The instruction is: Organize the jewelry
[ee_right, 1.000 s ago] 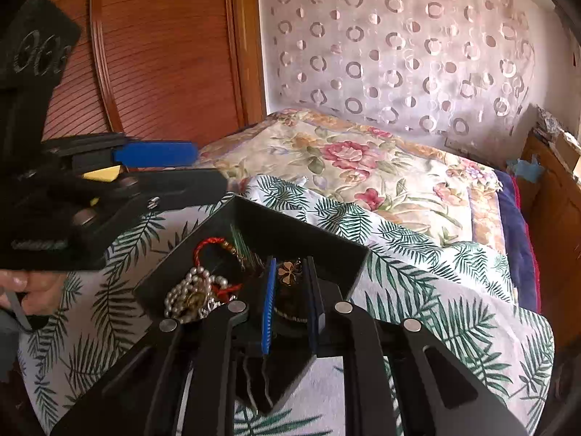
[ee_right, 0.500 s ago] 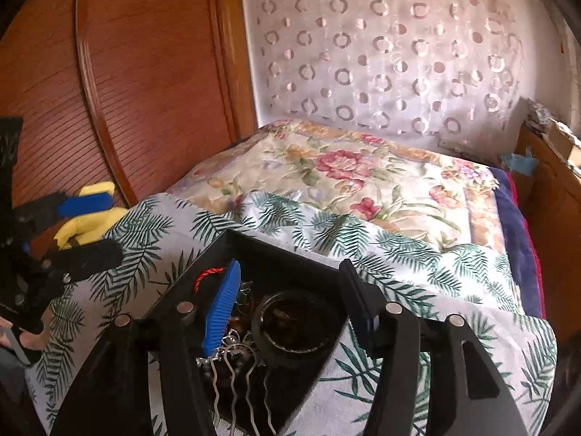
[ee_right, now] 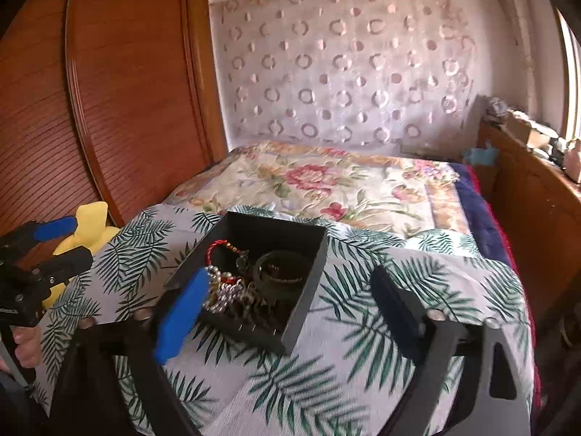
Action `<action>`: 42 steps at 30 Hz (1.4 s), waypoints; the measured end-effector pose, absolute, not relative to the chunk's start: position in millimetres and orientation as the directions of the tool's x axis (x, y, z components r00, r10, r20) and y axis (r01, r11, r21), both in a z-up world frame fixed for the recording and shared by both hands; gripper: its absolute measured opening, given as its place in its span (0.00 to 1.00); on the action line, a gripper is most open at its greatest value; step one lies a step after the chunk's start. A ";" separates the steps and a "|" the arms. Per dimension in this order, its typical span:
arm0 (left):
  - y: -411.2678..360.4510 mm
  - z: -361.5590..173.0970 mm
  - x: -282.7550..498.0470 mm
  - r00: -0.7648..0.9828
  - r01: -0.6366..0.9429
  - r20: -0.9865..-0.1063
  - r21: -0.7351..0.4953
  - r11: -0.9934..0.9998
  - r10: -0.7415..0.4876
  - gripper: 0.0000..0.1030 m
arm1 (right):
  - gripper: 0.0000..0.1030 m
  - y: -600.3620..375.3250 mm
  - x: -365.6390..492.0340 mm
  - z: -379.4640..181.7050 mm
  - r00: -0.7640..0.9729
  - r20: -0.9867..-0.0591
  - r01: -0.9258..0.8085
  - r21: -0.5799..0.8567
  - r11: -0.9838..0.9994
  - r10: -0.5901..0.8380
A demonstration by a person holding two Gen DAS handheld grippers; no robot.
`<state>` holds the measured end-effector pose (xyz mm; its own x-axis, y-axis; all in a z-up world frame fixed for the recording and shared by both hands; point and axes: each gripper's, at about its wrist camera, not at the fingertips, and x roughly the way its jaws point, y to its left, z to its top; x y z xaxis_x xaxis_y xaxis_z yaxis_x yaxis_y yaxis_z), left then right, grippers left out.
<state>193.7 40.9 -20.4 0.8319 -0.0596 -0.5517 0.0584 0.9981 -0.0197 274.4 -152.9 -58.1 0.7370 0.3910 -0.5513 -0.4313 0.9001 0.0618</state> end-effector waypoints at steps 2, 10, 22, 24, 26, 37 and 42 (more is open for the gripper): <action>38.4 -17.7 181.7 0.840 0.055 -0.540 -0.007 0.998 -0.050 0.92 | 0.97 -157.5 258.4 -53.6 0.752 -0.532 -0.422 0.064 0.904 0.388; 29.9 -5.8 133.7 0.860 0.058 -0.508 -0.010 0.998 -0.055 0.92 | 0.97 -169.7 188.1 -33.3 0.816 -0.460 -0.364 0.063 0.929 0.350; 13.9 -9.5 90.2 0.862 0.035 -0.506 0.018 0.999 -0.021 0.92 | 0.97 -184.3 115.3 -30.6 0.857 -0.413 -0.307 0.068 0.949 0.307; 11.6 -10.2 87.3 0.863 0.039 -0.505 0.019 0.999 -0.024 0.92 | 0.97 -185.4 112.4 -30.7 0.862 -0.411 -0.299 0.065 0.952 0.298; 9.6 -10.1 84.5 0.864 0.045 -0.503 0.019 0.999 -0.030 0.92 | 0.97 -185.5 110.2 -31.7 0.864 -0.409 -0.295 0.061 0.954 0.293; 5.0 -8.3 77.3 0.873 0.047 -0.487 0.020 0.999 -0.031 0.92 | 0.97 -184.1 107.0 -34.0 0.873 -0.402 -0.280 0.050 0.959 0.276; 3.9 -8.1 76.5 0.871 0.050 -0.490 0.017 0.999 -0.035 0.92 | 0.97 -183.8 106.8 -37.1 0.874 -0.405 -0.274 0.048 0.961 0.269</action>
<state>76.5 3.9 -8.1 0.8712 -0.0350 -0.4897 0.0499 0.9986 0.0175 106.8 -183.8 -37.1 0.8735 0.2694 -0.4054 -0.2741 0.9605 0.0477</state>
